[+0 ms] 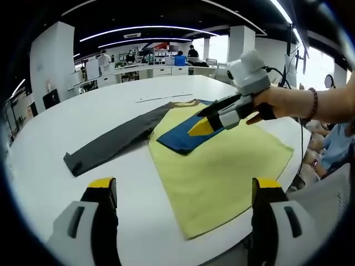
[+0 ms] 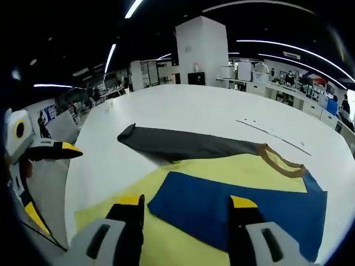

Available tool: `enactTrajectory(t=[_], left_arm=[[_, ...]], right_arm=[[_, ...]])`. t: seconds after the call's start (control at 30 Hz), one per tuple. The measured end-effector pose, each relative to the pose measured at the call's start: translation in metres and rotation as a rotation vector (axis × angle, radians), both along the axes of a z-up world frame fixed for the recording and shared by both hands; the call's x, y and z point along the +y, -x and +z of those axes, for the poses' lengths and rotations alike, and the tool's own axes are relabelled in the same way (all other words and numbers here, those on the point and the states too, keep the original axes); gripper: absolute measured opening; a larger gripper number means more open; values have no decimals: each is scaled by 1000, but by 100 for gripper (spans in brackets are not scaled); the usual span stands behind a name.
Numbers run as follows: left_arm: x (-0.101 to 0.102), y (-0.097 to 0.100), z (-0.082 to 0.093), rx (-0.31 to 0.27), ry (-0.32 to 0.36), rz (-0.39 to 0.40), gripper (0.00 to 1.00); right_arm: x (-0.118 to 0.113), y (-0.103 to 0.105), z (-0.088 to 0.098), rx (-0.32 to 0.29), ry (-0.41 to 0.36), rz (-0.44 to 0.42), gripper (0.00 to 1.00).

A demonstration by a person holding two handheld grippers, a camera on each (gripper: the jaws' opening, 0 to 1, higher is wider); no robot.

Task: Fold the garment on the visible template until the final outline fits inside the template.

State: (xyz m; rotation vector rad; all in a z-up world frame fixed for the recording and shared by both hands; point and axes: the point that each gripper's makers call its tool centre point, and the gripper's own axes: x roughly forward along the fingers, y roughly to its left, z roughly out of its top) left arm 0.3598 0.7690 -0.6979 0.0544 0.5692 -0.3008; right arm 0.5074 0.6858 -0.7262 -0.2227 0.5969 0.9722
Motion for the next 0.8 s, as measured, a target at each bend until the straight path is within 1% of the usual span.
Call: enactTrajectory(t=[0.1,0.2,0.3,0.47,0.53,0.8], left_arm=[[1,-1,1,-3,-1,1,99],[1,-1,1,-3,-1,-1,99],[1,-1,0,0,-3,0,99],[1,0,1,-2,-1,1,99],[2,0,0,1,-5,2,99],[2,-2,-1,4,-8,3,99]], right_arm=[[-13,-9,6,-29,-10,-19,68],[-22,-16,11,-42,-22,-33,71],[-33,-22,12,-60,-13,-44,75],[-58,-33,12,-55,-15,-90,76],[-65,-35,13,-63,-14,-99,76],[-103,-46,9,-63,16,-142,74]])
